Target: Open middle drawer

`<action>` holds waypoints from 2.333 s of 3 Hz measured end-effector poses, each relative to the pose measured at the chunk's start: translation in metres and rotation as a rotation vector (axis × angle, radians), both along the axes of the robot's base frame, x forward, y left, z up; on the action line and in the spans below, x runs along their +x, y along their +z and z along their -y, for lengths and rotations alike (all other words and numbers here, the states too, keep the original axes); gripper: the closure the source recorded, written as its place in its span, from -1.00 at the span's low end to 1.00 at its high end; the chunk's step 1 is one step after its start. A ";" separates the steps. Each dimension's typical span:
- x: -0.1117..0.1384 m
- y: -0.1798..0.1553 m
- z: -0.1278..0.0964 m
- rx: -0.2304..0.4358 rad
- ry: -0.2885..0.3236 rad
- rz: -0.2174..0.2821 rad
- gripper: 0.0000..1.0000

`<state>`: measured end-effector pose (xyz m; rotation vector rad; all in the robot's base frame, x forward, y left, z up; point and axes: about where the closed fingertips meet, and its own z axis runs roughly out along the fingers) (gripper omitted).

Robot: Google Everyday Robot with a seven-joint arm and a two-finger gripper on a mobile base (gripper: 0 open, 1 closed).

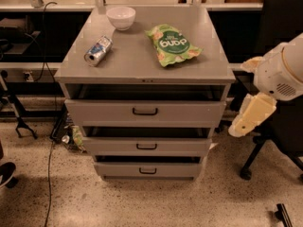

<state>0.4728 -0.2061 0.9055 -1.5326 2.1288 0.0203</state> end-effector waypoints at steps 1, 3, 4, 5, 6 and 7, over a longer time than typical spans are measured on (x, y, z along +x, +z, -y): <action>-0.002 0.007 0.000 -0.014 0.011 0.006 -1.00; 0.004 -0.014 -0.007 0.003 0.010 0.011 -1.00; 0.018 -0.065 -0.021 0.048 0.006 0.024 -1.00; 0.032 -0.108 -0.035 0.094 0.020 0.033 -1.00; 0.045 -0.148 -0.050 0.133 0.031 -0.002 -1.00; 0.047 -0.155 -0.052 0.140 0.031 -0.009 -1.00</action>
Offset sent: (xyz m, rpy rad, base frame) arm 0.0128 0.0134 -0.0421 0.0340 0.0089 -0.0123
